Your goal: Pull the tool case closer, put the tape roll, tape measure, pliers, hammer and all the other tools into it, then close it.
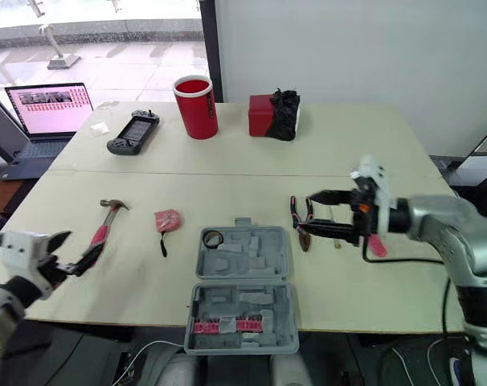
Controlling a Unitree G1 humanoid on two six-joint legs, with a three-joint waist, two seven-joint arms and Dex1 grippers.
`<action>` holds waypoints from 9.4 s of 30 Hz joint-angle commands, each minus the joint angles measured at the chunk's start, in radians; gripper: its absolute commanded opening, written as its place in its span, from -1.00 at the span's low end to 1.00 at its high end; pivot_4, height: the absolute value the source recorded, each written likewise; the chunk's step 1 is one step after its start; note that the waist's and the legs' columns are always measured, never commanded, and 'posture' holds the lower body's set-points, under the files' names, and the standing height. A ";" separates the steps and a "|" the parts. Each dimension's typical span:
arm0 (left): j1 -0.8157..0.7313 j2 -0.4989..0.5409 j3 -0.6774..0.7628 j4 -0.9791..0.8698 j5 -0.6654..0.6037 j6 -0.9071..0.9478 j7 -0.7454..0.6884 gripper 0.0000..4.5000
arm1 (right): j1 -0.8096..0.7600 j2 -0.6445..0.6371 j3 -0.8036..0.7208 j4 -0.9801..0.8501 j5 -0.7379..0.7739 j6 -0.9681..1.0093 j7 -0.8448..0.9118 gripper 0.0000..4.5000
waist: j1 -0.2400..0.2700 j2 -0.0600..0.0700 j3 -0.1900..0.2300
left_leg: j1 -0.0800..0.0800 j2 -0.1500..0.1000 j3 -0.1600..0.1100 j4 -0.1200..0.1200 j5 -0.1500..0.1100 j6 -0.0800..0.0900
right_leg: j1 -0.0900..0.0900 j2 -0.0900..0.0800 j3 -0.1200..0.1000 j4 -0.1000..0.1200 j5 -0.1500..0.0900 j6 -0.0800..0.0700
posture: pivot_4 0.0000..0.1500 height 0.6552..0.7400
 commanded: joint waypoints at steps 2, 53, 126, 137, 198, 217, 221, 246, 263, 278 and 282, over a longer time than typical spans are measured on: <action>-0.036 -0.135 -0.170 -0.140 0.118 0.106 0.246 0.97 | -0.044 0.030 0.106 -0.088 -0.059 -0.022 -0.019 1.00 | 0.019 -0.001 0.000 | -0.001 0.000 0.000 0.000 0.000 0.000 | -0.001 0.000 0.000 0.000 0.000 0.001 | 1.00 1.00; -0.029 -0.231 -0.375 0.120 0.220 -0.070 0.176 -0.99 | -0.053 0.131 0.250 -0.135 -0.150 0.020 -0.077 1.00 | 0.018 -0.001 -0.001 | -0.001 0.000 -0.001 -0.001 0.000 0.000 | -0.002 0.000 -0.001 0.000 0.001 0.000 | 1.00 1.00; 0.412 0.263 -0.074 0.022 0.082 -0.453 -0.445 0.98 | -0.096 0.211 0.291 -0.032 -0.201 -0.131 0.118 1.00 | 0.018 -0.003 -0.001 | -0.006 0.000 0.004 -0.003 0.000 -0.001 | -0.012 -0.001 0.002 -0.002 -0.001 -0.006 | 1.00 1.00; -0.035 0.418 -0.303 0.364 0.137 -0.549 -0.724 0.98 | -0.008 0.185 0.224 -0.138 -0.183 -0.080 0.006 1.00 | 0.016 -0.003 -0.001 | -0.006 0.001 0.004 -0.005 0.000 0.000 | -0.013 0.000 0.002 0.000 -0.001 -0.005 | 1.00 1.00; -0.579 0.301 -0.590 0.209 0.124 -0.304 -0.795 0.31 | -0.138 0.590 -0.114 0.268 0.663 0.828 -0.816 1.00 | 0.001 -0.002 -0.001 | -0.005 0.002 0.001 -0.003 0.000 0.001 | -0.010 0.003 0.001 0.006 0.002 -0.001 | 1.00 1.00; -0.599 0.223 -0.622 0.233 0.145 -0.309 -0.767 0.31 | 0.007 0.627 0.104 0.276 1.298 0.495 -1.430 -0.26 | -0.009 -0.002 -0.001 | -0.005 0.002 0.000 -0.003 0.000 0.001 | -0.010 0.004 0.001 0.006 0.002 -0.001 | 1.00 1.00; -0.593 0.219 -0.624 0.244 0.151 -0.311 -0.765 0.31 | 0.019 0.663 0.081 0.275 1.298 0.469 -1.436 -0.80 | -0.010 -0.002 -0.001 | -0.005 0.002 0.000 -0.003 0.000 0.001 | -0.010 0.004 0.002 0.006 0.002 -0.001 | 1.00 1.00; -0.321 0.374 -0.349 -0.036 -0.164 -0.030 -0.739 1.00 | 0.088 -0.007 -0.031 0.462 0.982 0.748 -0.926 -0.80 | 0.012 -0.001 0.000 | -0.008 0.003 0.000 -0.003 -0.001 0.003 | -0.012 0.004 0.002 0.002 0.001 0.000 | 1.00 1.00; -0.455 0.347 -0.486 0.003 -0.147 -0.009 -0.756 1.00 | 0.432 -0.094 -0.087 0.321 0.499 0.572 -0.427 0.72 | 0.002 0.000 0.000 | -0.006 0.003 0.002 0.000 -0.001 0.003 | -0.010 0.005 0.005 0.001 -0.001 -0.004 | 1.00 1.00; -0.470 0.328 -0.529 0.035 -0.128 -0.026 -0.792 1.00 | 0.546 -0.155 -0.011 0.104 -0.241 -0.514 0.030 0.97 | 0.002 0.000 0.001 | -0.005 0.003 0.003 0.000 -0.001 0.003 | -0.008 0.005 0.005 0.001 0.000 -0.001 | 1.00 1.00; -0.486 0.315 -0.530 0.046 -0.125 -0.022 -0.772 1.00 | 0.478 -0.145 0.108 0.166 -0.422 -0.763 0.098 0.97 | -0.001 0.000 0.001 | -0.004 0.003 0.003 0.000 -0.001 0.003 | -0.008 0.005 0.005 0.001 0.000 -0.003 | 1.00 1.00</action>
